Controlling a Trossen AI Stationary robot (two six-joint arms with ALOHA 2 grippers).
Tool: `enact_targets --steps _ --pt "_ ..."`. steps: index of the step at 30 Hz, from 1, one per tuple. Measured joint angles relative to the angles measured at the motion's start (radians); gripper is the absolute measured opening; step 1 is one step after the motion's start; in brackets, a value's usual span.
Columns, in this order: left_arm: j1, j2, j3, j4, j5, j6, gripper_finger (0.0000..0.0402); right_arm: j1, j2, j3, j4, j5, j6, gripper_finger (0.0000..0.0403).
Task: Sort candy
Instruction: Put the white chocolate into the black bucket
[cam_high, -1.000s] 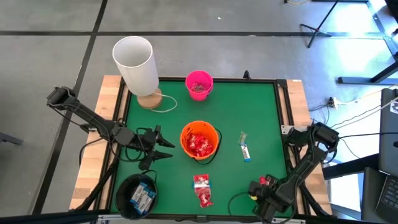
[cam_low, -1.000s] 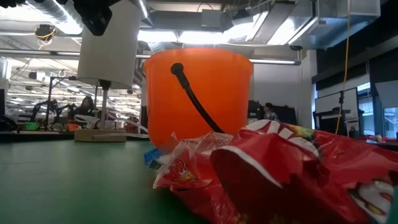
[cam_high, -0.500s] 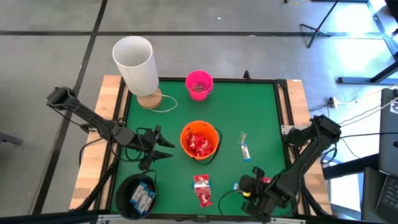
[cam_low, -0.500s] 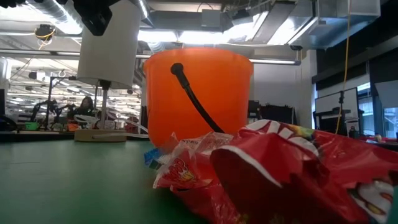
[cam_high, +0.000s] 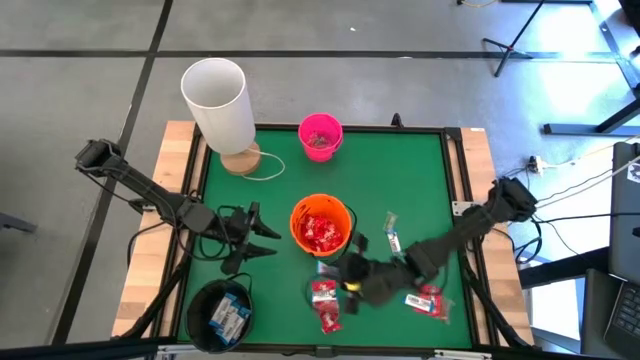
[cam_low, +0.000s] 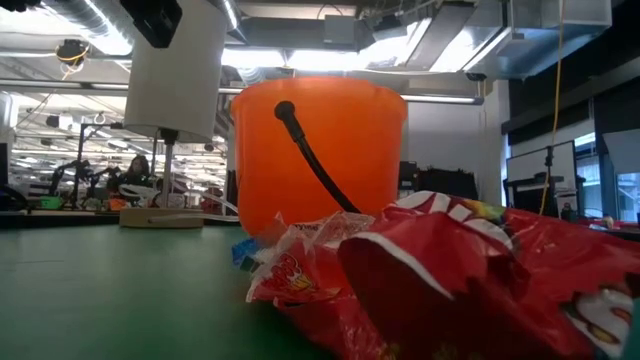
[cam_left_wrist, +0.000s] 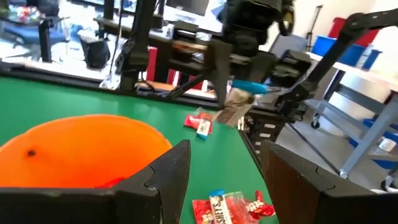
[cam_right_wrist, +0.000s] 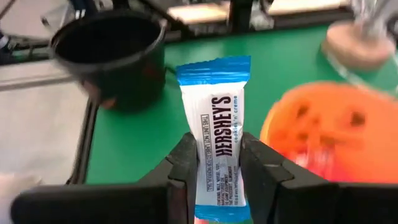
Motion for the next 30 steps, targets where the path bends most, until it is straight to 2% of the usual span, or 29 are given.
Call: enact_targets --steps 5,10,16,20,25,30 --pt "-0.018 0.0 0.0 0.018 -0.017 0.008 0.0184 -0.1 0.008 0.0 0.155 -0.022 -0.146 0.0089" --pt "-0.017 0.0 0.003 0.022 -0.152 -0.22 0.0184 -0.168 0.019 0.0 0.172 0.045 -0.178 0.0089" --pt "-0.018 0.0 0.014 0.023 -0.189 -0.319 0.0184 -0.195 0.019 0.0 0.204 0.063 -0.236 0.0085" --pt "-0.018 0.0 0.014 0.015 -0.201 -0.313 0.0184 -0.193 0.019 0.0 0.298 0.055 -0.279 0.0086" --pt "-0.055 0.0 0.015 0.015 -0.196 -0.138 0.0184 -0.193 0.019 0.0 0.421 -0.011 -0.282 0.0086" --pt "-0.109 0.0 0.015 0.015 -0.251 -0.049 0.0184 -0.194 0.053 0.0 0.568 -0.093 -0.282 0.0087"
